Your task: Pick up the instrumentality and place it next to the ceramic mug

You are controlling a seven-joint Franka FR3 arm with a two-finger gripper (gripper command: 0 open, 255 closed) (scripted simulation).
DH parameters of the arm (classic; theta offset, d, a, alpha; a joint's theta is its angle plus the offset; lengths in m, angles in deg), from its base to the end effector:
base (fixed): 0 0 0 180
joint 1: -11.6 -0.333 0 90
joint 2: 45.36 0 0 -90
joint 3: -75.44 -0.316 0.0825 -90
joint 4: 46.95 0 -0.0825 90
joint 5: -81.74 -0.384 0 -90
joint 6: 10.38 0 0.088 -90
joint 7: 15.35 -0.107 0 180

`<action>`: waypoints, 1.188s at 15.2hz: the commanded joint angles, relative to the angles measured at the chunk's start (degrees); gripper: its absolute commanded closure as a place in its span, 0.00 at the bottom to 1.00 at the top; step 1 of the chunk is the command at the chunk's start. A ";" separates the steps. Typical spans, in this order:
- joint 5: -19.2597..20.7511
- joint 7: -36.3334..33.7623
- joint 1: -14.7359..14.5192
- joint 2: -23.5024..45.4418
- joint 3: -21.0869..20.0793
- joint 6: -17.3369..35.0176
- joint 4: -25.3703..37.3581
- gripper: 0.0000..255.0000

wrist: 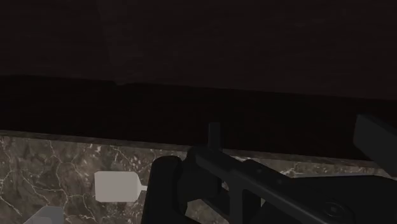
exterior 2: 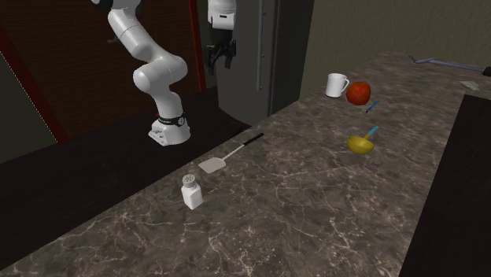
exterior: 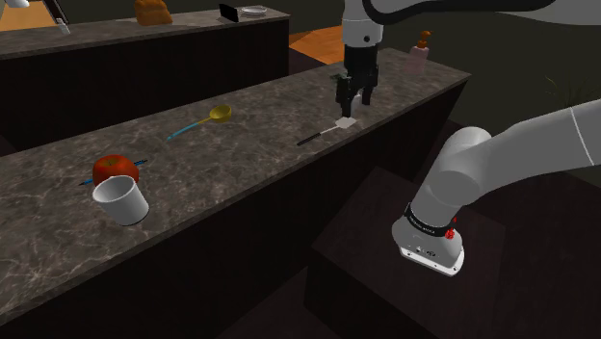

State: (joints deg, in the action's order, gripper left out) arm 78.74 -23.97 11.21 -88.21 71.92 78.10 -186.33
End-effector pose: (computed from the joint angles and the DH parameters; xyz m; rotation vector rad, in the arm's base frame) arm 0.3077 0.0304 0.5402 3.1258 -0.1625 -0.2221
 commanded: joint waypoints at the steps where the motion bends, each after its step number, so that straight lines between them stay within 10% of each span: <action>1: 0.00 0.00 0.00 0.00 0.00 0.00 0.00 0.00; 11: 12.51 42.28 -5.38 4.11 17.89 17.56 -8.18 0.00; 18: 14.36 72.14 -12.44 17.12 30.78 31.57 -5.26 0.00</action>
State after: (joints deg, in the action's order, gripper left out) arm 93.11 42.97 -0.08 -73.27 100.65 107.08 -191.83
